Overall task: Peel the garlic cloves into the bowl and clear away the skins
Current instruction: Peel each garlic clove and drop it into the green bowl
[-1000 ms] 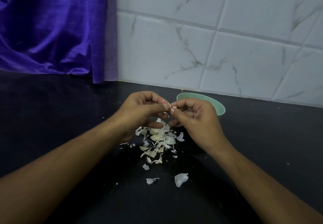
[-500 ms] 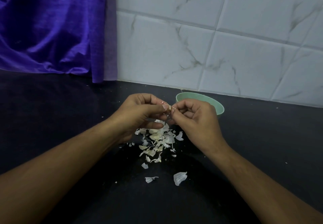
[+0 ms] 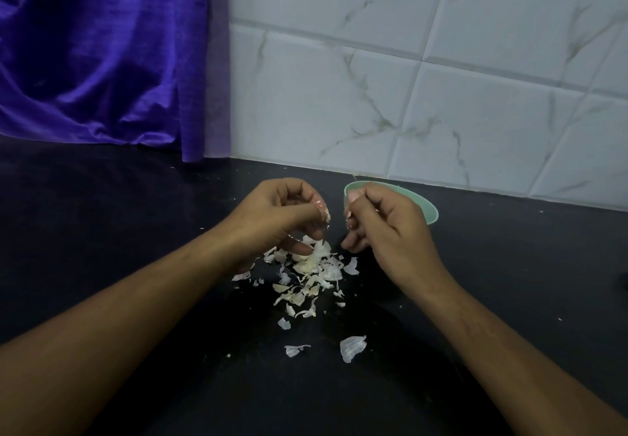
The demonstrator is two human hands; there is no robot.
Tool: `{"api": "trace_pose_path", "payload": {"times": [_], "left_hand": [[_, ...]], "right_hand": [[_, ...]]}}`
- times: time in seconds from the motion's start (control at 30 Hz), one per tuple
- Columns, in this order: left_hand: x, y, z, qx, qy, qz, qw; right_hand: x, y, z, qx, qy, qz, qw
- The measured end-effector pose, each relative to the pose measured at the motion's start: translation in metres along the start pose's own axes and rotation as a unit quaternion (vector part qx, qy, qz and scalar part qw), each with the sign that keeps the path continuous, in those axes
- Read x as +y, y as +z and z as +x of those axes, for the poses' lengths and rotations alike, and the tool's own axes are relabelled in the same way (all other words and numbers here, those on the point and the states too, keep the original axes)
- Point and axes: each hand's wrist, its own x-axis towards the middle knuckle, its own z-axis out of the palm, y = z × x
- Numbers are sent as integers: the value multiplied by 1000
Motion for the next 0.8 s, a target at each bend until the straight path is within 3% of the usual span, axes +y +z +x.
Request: {"api": "trace_pose_path", "payload": {"times": [0.53, 0.8], "left_hand": [[1, -2, 0, -5, -12, -52, 999], [-1, -3, 2, -3, 1, -23, 1000]], "right_hand": [[-3, 0, -1, -42, -54, -6, 998], [1, 1, 2, -29, -23, 77, 996]]}}
